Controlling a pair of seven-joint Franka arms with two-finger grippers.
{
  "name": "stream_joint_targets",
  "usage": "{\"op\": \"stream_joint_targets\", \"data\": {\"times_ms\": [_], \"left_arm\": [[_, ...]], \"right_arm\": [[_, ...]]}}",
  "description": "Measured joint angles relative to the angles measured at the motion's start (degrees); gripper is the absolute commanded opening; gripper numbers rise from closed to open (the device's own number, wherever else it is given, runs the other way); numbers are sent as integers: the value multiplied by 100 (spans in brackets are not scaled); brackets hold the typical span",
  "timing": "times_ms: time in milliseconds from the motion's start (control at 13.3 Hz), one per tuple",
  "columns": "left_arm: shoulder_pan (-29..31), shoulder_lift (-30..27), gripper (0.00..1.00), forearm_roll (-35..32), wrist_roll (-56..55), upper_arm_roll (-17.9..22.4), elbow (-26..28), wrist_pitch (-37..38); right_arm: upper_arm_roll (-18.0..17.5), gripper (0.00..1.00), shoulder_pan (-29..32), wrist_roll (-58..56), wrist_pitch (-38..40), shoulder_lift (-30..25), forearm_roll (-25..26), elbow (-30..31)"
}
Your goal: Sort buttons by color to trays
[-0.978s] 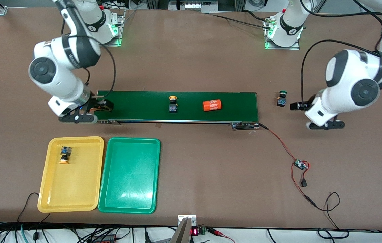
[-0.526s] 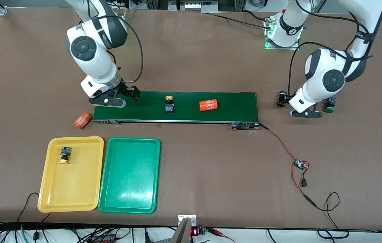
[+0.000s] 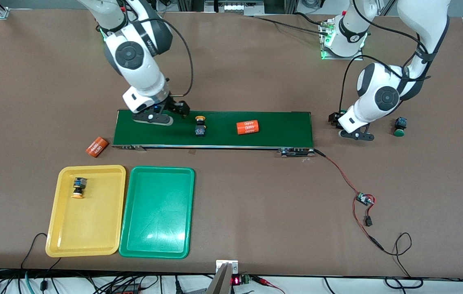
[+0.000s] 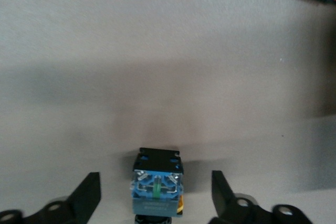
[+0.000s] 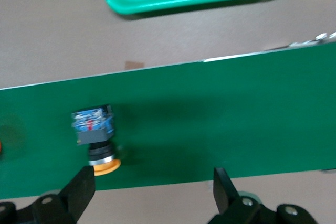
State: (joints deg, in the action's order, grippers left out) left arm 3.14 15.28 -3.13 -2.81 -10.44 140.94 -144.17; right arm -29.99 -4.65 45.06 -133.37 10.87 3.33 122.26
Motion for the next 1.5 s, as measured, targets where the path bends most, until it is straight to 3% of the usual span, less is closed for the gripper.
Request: {"op": "stream_joint_targets", "data": {"times_ms": [150,301,526,677,902,1128,1354,1429,1504], "left_arm": [[-23,10,14,0,3,0,-7,23],[-25,-16,10,0,3,0,-92,219],[-39,-182,10,0,3,-7,-542,1049],[-53,-291,11,6,3,-31,-1147,1860],[-81,-334,13,134,-14,-529,-2057,2510],[-279,-120,13,596,-344,-1097,-2498,2522],[-814,404,13,818,-1032,-1164,-2682,2042],[-984,585,15,821,-1271,-1168,-2696,1817],[-1119,745,25,821,-1477,-1171,-2707,1599]], "right_arm": [[1,100,-60,82,-132,149,147,0],[1,100,-64,175,-237,261,310,-1],[2,100,-94,608,-376,497,768,-27],[5,100,-123,826,-421,658,964,-82],[32,100,-127,861,-433,759,1007,-209],[60,100,-128,861,-433,841,1249,-306],[78,100,-132,864,-525,1052,1491,-320],[99,100,-132,864,-553,1117,1540,-323],[125,97,-133,864,-568,1161,1623,-326]]}}
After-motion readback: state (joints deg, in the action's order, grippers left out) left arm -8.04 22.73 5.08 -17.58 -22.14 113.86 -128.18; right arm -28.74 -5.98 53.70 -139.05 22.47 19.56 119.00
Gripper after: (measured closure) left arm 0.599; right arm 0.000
